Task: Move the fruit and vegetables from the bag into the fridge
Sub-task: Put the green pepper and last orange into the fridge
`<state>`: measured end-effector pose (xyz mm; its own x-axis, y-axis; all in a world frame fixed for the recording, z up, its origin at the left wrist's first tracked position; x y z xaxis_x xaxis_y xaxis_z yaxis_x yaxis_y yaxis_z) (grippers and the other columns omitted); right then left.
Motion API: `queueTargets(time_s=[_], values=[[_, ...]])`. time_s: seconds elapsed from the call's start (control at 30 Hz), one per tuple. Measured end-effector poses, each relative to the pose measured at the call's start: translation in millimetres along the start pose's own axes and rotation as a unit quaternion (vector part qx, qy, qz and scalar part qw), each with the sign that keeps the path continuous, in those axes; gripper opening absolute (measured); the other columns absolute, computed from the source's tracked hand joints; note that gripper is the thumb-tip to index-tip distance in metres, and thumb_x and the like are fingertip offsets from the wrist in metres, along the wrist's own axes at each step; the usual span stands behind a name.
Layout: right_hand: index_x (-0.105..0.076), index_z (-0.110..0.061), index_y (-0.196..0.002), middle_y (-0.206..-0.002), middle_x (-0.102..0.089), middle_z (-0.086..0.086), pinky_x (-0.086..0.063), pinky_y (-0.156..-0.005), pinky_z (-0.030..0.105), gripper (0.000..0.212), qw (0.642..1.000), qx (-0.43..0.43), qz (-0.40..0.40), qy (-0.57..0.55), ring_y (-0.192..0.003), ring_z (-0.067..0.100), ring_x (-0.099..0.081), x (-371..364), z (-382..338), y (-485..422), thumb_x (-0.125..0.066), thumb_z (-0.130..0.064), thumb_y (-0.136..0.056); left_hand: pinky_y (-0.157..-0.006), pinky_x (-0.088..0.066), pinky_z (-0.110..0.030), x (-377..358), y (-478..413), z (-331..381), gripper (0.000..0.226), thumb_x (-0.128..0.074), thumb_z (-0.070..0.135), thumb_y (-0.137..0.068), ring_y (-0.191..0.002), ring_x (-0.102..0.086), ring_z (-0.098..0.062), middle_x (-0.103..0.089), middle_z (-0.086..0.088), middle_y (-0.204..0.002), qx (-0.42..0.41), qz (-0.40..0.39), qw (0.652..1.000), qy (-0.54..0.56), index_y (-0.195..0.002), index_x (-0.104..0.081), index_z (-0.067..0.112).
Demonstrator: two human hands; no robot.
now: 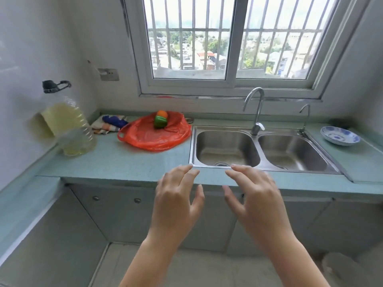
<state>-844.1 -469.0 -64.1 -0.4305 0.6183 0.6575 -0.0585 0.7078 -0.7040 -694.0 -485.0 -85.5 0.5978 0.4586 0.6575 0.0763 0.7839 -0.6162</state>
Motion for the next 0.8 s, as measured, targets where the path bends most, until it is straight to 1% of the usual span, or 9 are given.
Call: queueTargets(time_s=[0.1,0.23,0.33,0.4,0.47,0.57,0.67,0.73,0.8], values=[[-0.07,-0.01,-0.096,-0.1,-0.069,0.007,-0.05,-0.082,0.052,0.037,0.999,0.032,-0.011,-0.031,-0.091,0.029,-0.065,-34,5,-38,-0.048,-0.034,-0.078,-0.095,-0.037,-0.035,-5,-24,-31,0.037,-0.045,0.031,-0.082,-0.107,-0.057,-0.022,-0.063,-0.004,-0.116,0.041,0.009,0.999,-0.016,-0.109,-0.063,0.013],[-0.07,-0.01,-0.095,-0.099,-0.069,0.007,-0.05,-0.081,0.052,0.036,0.996,0.057,-0.031,-0.064,-0.09,0.029,-0.065,-86,-3,-77,-0.049,-0.034,-0.079,-0.097,-0.034,-0.033,-6,-43,-76,0.038,-0.044,0.032,-0.082,-0.108,-0.056,-0.022,-0.063,-0.003,-0.115,0.083,0.02,0.995,-0.046,-0.11,-0.062,0.013],[-0.07,-0.011,-0.098,-0.101,-0.069,0.006,-0.05,-0.081,0.052,0.036,0.992,0.071,-0.062,-0.088,-0.092,0.029,-0.064,-132,-13,-98,-0.049,-0.034,-0.08,-0.096,-0.035,-0.028,-6,-57,-118,0.039,-0.043,0.033,-0.082,-0.107,-0.055,-0.02,-0.063,-0.004,-0.115,0.115,0.03,0.991,-0.061,-0.109,-0.063,0.013],[-0.07,-0.011,-0.098,-0.101,-0.069,0.006,-0.05,-0.082,0.051,0.036,0.99,0.076,-0.067,-0.095,-0.091,0.029,-0.064,-158,-21,-113,-0.049,-0.034,-0.081,-0.096,-0.03,-0.023,-7,-68,-146,0.039,-0.043,0.033,-0.082,-0.106,-0.054,-0.018,-0.063,-0.004,-0.114,0.127,0.03,0.99,-0.062,-0.109,-0.063,0.012],[-0.07,-0.011,-0.097,-0.099,-0.07,0.005,-0.051,-0.081,0.049,0.036,0.991,0.076,-0.064,-0.088,-0.09,0.028,-0.064,-183,-30,-129,-0.048,-0.034,-0.08,-0.096,-0.028,-0.021,-11,-83,-175,0.039,-0.042,0.033,-0.083,-0.108,-0.05,-0.014,-0.062,-0.003,-0.115,0.131,0.025,0.989,-0.057,-0.11,-0.062,0.013],[-0.07,-0.011,-0.097,-0.098,-0.07,0.003,-0.051,-0.082,0.048,0.036,0.991,0.08,-0.073,-0.079,-0.09,0.027,-0.064,-226,-44,-155,-0.048,-0.034,-0.08,-0.095,-0.035,-0.027,-17,-111,-223,0.04,-0.042,0.035,-0.083,-0.109,-0.048,-0.011,-0.061,-0.001,-0.116,0.133,0.02,0.99,-0.037,-0.112,-0.061,0.015],[-0.07,-0.012,-0.098,-0.099,-0.069,0.002,-0.049,-0.084,0.044,0.031,0.991,0.077,-0.082,-0.066,-0.092,0.026,-0.064,-266,-58,-188,-0.055,-0.032,-0.079,-0.094,-0.038,-0.03,-22,-145,-268,0.04,-0.043,0.034,-0.082,-0.109,-0.053,-0.015,-0.061,0.0,-0.116,0.12,0.008,0.993,-0.018,-0.112,-0.061,0.015],[-0.07,-0.011,-0.097,-0.098,-0.069,0.003,-0.048,-0.084,0.043,0.028,0.993,0.069,-0.081,-0.059,-0.091,0.027,-0.064,-290,-66,-213,-0.061,-0.028,-0.076,-0.095,-0.037,-0.03,-25,-168,-296,0.04,-0.043,0.034,-0.082,-0.111,-0.053,-0.016,-0.061,0.0,-0.117,0.114,-0.003,0.993,-0.01,-0.113,-0.061,0.015],[-0.07,-0.011,-0.098,-0.099,-0.069,0.003,-0.049,-0.084,0.044,0.03,0.994,0.057,-0.081,-0.051,-0.091,0.028,-0.064,-314,-71,-235,-0.059,-0.029,-0.077,-0.095,-0.036,-0.029,-28,-190,-323,0.04,-0.043,0.034,-0.083,-0.112,-0.051,-0.016,-0.061,0.0,-0.117,0.106,-0.011,0.994,-0.004,-0.113,-0.061,0.015]])
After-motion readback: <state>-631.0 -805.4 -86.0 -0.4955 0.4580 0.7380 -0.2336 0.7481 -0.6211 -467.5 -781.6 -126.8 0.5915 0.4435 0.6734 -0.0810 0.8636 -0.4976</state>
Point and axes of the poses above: each hand's wrist, its own y-axis away from the middle knuckle, its own x-axis out of the back of the hand, z = x × y, the point moved 9 cm from there along -y, towards the middle knuckle
